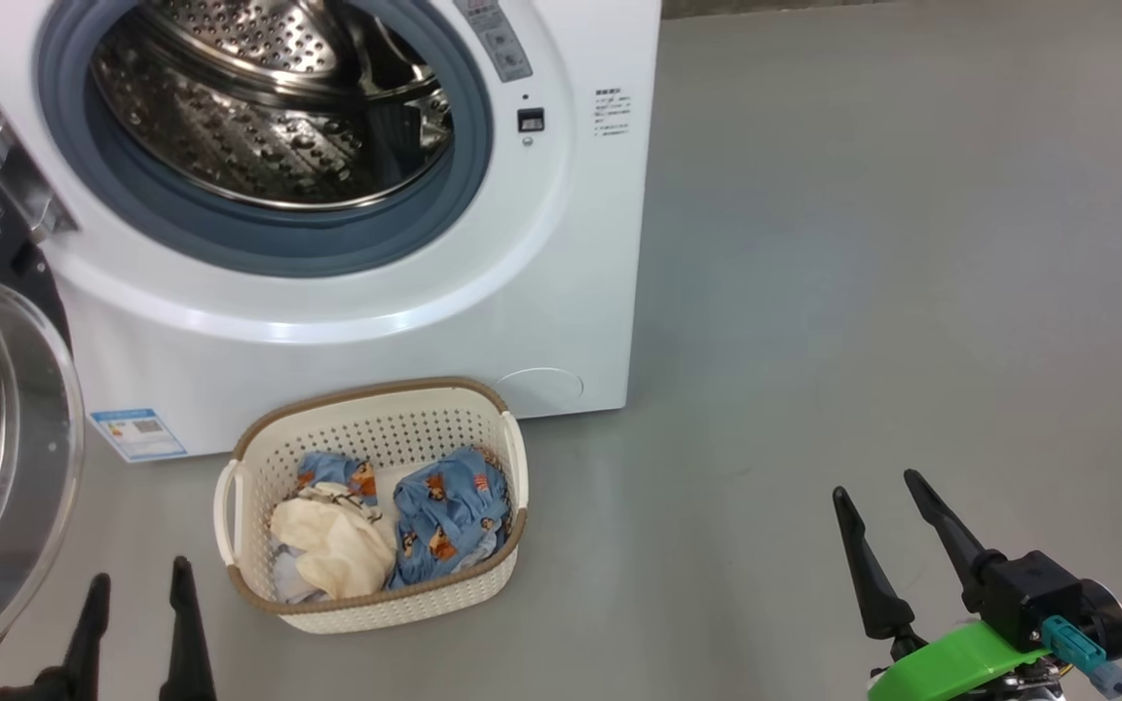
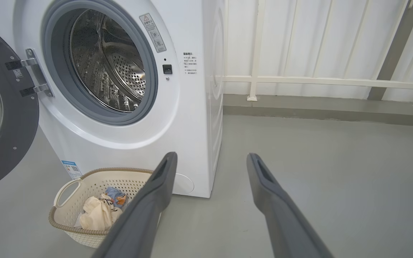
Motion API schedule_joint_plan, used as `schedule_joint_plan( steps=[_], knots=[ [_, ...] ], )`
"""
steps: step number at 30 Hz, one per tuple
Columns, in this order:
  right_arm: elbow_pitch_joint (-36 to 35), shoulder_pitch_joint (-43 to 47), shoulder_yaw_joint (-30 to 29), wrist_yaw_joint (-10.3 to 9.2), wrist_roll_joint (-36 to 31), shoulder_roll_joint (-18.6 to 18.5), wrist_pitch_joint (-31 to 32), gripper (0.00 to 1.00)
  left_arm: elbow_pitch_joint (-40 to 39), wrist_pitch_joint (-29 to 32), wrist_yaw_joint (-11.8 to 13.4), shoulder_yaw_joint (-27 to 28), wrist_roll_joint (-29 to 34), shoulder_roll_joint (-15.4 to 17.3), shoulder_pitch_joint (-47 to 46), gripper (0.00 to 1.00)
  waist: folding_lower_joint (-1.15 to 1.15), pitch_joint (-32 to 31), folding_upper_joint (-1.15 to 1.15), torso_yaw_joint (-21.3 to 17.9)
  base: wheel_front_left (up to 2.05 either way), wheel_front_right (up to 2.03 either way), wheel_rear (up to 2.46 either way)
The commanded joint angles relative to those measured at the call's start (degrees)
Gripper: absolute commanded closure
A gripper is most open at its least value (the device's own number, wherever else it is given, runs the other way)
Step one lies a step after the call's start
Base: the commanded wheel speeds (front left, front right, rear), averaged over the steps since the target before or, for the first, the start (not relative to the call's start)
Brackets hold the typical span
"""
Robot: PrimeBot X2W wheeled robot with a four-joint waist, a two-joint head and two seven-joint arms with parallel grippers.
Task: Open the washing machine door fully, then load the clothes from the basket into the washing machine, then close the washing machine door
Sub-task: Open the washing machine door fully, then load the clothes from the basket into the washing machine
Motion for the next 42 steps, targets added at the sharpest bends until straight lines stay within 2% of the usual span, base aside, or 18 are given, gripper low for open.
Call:
schedule_joint_plan(
  steps=[1,13,42],
  knots=[
    [-1.94,-0.25,1.35,0.09,-0.17,0.03,-0.69,0.0,-1.95,-0.36,0.11,1.24,-0.15,1.01,-0.25,0.0,0.0,-0.51,0.0,-0.65,0.0,0.0,0.0],
    [-3.28,0.44,0.33,0.09,-1.09,0.42,-0.69,0.0,-0.8,-0.36,-1.56,2.09,1.68,1.43,0.08,0.0,0.0,-0.67,0.0,-0.19,0.0,0.0,0.0],
    [-2.71,-0.83,0.36,0.09,-1.98,0.66,-0.69,0.0,-0.58,-0.36,-2.6,2.27,3.25,1.1,-0.67,0.0,0.0,0.46,0.0,0.59,0.0,0.0,0.0]
  ],
)
